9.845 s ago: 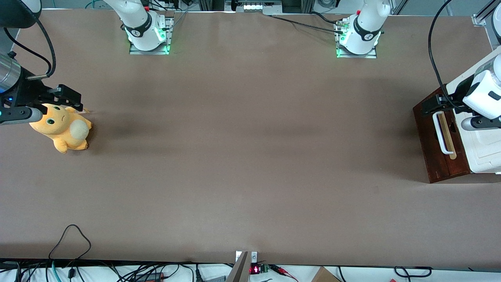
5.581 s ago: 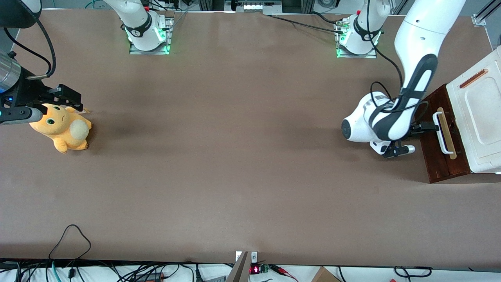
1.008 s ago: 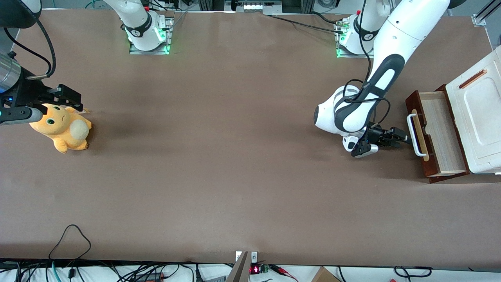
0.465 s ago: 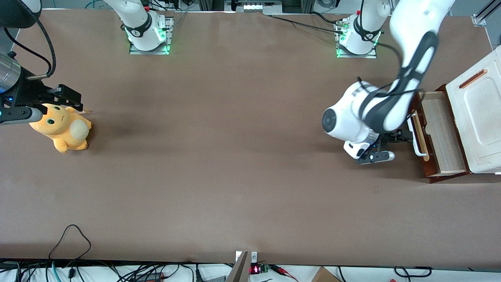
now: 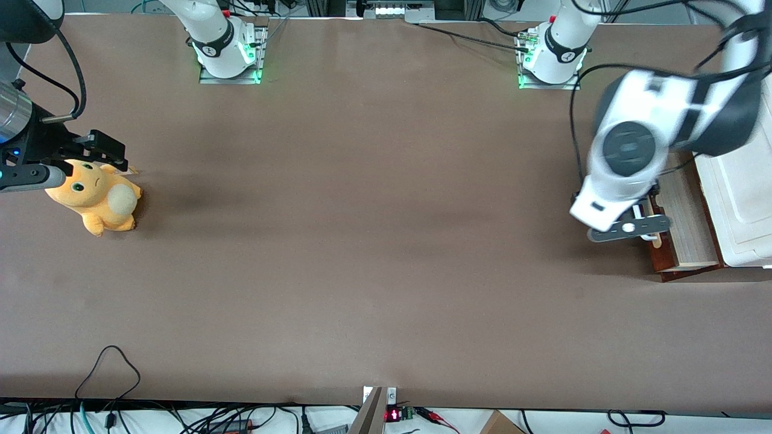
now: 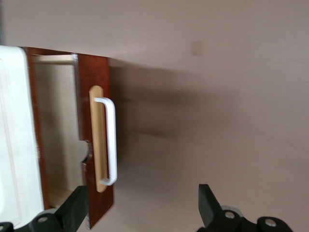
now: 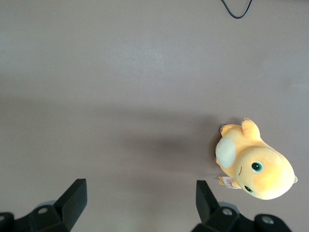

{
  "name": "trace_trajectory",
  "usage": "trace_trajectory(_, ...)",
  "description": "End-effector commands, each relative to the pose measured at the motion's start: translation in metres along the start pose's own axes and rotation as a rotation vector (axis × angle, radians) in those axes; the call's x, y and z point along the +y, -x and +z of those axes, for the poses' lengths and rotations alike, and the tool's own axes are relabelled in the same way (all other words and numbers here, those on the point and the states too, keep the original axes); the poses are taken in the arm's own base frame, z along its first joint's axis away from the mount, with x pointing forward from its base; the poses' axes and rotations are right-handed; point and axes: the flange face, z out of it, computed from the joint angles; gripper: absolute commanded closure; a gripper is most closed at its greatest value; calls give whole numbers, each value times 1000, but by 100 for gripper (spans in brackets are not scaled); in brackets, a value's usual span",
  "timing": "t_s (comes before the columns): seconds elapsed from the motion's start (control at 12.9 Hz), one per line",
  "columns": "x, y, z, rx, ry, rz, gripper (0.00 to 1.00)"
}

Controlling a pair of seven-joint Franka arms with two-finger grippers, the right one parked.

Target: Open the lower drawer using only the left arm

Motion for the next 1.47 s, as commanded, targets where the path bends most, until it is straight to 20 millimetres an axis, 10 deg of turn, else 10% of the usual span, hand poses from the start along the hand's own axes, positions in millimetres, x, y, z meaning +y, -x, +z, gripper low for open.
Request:
trace_trajectory(0.0, -55, 0, -32, 11, 207, 37, 0)
trace_trajectory(0.54, -103, 30, -65, 79, 283, 131, 0)
trace_trajectory(1.4, -106, 30, -69, 92, 283, 149, 0)
